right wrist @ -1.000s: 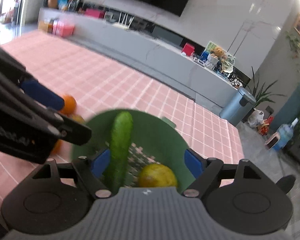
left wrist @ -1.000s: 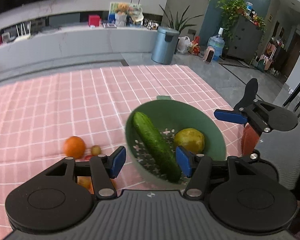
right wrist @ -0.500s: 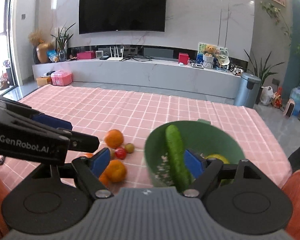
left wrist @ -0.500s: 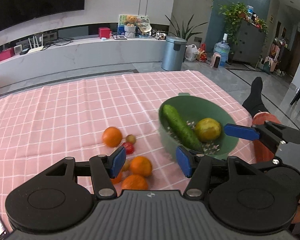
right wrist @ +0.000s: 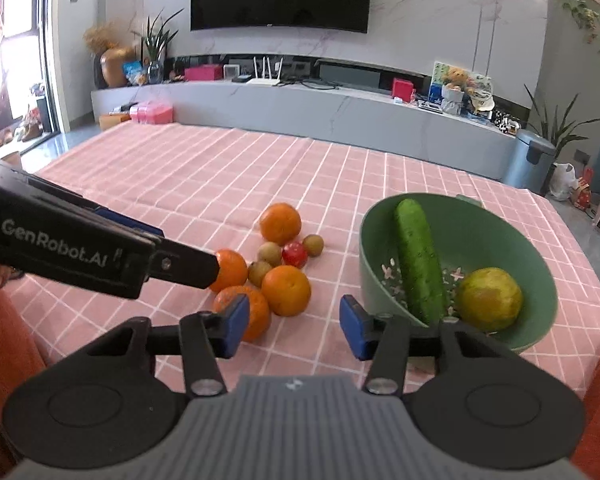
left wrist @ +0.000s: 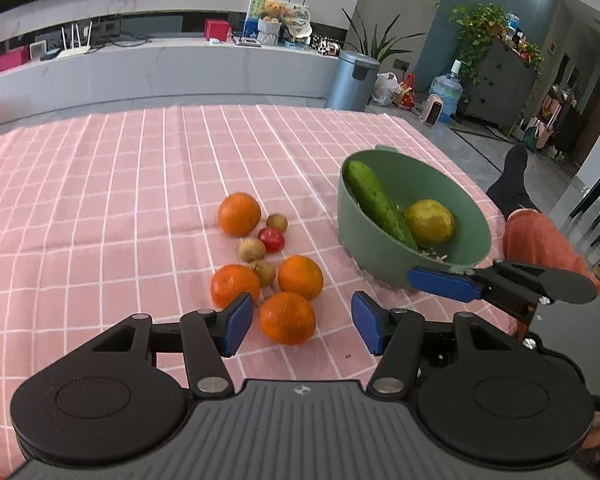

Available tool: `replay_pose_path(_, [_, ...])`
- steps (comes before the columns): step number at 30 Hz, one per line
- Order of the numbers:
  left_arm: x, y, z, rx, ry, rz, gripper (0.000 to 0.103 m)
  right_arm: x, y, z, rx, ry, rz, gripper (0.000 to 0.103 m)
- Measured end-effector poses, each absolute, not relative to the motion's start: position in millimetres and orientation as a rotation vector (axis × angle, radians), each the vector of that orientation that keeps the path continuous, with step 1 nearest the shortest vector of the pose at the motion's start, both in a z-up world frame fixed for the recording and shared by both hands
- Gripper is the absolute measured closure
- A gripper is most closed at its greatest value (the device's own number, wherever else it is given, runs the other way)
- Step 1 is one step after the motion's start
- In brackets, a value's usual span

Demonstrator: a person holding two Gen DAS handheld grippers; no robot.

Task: Organize fruits
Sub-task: 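Grasp an orange with the left gripper while the right gripper grasps another orange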

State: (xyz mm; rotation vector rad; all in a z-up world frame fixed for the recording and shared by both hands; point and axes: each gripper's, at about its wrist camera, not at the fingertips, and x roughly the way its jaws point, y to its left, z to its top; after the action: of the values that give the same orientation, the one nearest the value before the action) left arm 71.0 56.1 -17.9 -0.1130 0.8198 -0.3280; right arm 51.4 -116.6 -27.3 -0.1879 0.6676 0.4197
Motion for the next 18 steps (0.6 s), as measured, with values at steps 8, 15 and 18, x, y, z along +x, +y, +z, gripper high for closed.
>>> replay_pose_path(8, [82.6,61.5,-42.1,-0.188,0.887,-0.337,0.039,68.9,-108.5,-48.8,-0.229,0.711,0.428,0.071])
replay_pose_path(15, [99.9,53.1,-65.6,-0.21,0.954,-0.303,0.039,75.8,-105.7,-67.4,-0.275,0.735,0.415,0.071])
replay_pose_path(18, [105.3,50.6,-74.6,-0.212,0.971,-0.281,0.039,80.7,-106.6,-72.4,-0.275,0.748,0.412,0.071])
